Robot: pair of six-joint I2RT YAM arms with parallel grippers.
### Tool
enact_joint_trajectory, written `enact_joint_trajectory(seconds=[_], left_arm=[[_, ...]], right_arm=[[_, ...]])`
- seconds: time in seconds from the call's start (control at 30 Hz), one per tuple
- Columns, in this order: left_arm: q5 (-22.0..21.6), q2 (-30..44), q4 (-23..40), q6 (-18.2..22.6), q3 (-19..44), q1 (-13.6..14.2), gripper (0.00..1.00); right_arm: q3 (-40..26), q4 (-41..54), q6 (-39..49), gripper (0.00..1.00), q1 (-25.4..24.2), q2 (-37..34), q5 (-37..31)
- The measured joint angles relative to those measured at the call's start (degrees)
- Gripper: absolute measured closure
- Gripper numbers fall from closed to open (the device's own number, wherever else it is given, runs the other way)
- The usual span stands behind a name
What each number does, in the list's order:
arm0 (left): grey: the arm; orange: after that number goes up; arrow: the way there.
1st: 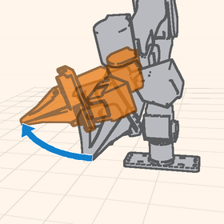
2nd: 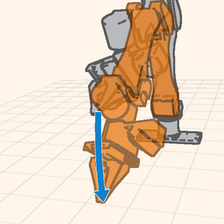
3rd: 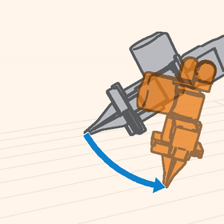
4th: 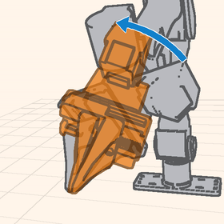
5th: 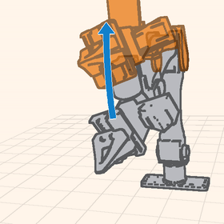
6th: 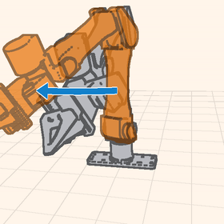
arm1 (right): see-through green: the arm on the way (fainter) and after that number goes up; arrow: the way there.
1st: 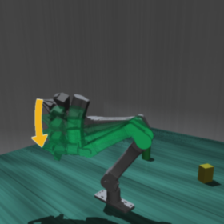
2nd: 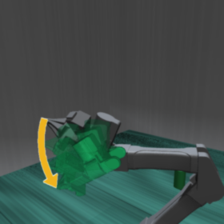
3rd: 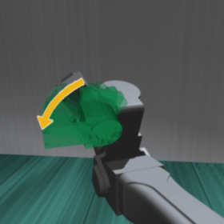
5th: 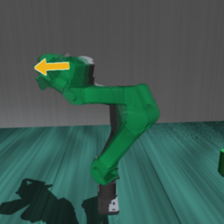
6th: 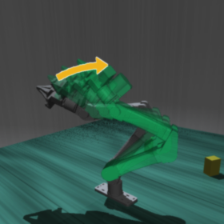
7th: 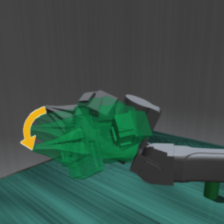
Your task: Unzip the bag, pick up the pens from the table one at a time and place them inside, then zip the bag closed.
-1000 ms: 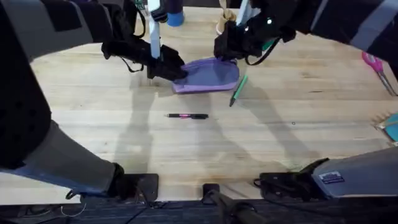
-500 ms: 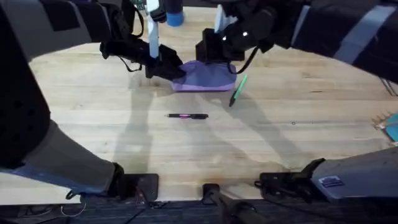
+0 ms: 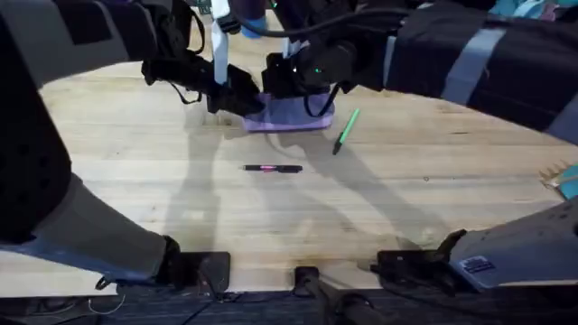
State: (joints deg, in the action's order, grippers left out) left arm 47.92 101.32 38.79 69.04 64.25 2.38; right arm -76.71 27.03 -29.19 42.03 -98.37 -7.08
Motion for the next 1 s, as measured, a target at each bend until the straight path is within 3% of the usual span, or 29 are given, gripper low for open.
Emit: enact_joint_trajectory(seconds=[0.43,0.57,1.0], left_arm=[[-0.7,0.0,0.2,0.0,0.0,-0.5,0.959],[0.1,0.0,-0.4,0.0,0.0,-0.4,0.959],[0.3,0.0,0.4,1.3,-0.1,-0.6,0.959]], right_arm=[[0.4,-2.6,2.6,0.970,3.2,-1.0,-2.4],[0.4,-6.8,3.8,0.971,4.4,-1.5,1.6],[0.2,-7.1,7.2,0.971,5.5,-1.2,2.4]])
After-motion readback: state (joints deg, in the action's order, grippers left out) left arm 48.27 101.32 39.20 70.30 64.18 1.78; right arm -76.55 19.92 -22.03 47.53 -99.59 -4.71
